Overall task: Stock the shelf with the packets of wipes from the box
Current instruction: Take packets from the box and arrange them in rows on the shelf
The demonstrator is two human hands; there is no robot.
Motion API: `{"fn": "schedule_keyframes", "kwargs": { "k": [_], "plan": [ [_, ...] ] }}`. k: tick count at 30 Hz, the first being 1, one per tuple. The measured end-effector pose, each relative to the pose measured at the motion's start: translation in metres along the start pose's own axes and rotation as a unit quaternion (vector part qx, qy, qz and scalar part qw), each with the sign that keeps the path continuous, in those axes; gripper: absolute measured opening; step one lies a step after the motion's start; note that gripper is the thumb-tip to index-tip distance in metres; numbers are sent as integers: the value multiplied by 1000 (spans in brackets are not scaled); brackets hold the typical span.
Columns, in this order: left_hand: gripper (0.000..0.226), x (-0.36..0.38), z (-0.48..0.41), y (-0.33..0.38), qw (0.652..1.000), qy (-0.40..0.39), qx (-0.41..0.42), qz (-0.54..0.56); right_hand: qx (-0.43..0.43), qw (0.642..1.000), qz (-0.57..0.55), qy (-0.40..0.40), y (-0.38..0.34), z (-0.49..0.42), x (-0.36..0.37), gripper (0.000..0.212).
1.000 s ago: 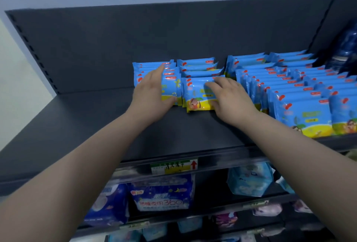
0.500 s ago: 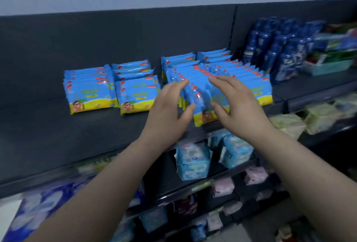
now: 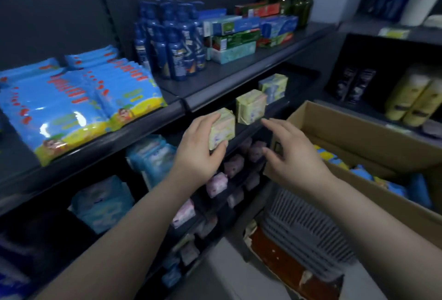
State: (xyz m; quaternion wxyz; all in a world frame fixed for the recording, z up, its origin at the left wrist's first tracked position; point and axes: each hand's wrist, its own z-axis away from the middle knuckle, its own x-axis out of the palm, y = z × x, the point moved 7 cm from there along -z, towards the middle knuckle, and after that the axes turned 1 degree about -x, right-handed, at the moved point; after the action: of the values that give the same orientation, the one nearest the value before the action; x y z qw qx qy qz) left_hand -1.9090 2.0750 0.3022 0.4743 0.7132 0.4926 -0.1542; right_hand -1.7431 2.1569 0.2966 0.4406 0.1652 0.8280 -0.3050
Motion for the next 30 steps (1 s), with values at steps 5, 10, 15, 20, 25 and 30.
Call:
{"fn": "schedule_keyframes", "kwargs": {
  "k": [5, 10, 15, 20, 25, 30],
  "plan": [
    [52, 84, -17, 41, 997, -65, 16, 33, 75, 997, 22, 13, 91, 38, -25, 56],
    [54, 149, -36, 58, 989, -136, 36, 52, 138, 990, 31, 24, 163, 61, -40, 58],
    [54, 204, -73, 60, 978, -192, 64, 58, 215, 976, 38, 24, 219, 72, -47, 60],
    [53, 260, -127, 65, 961, -244, 117, 61, 274, 961, 46, 9, 265, 71, -45, 64],
    [54, 320, -160, 80, 928, -310, 202, 48, 338, 938, 71, -33, 311, 81, -41, 75],
    [55, 368, -171, 105, 882, -378, 276, 59, 380, 910, 78, -145, 343, 96, -23, 83]
  ]
}}
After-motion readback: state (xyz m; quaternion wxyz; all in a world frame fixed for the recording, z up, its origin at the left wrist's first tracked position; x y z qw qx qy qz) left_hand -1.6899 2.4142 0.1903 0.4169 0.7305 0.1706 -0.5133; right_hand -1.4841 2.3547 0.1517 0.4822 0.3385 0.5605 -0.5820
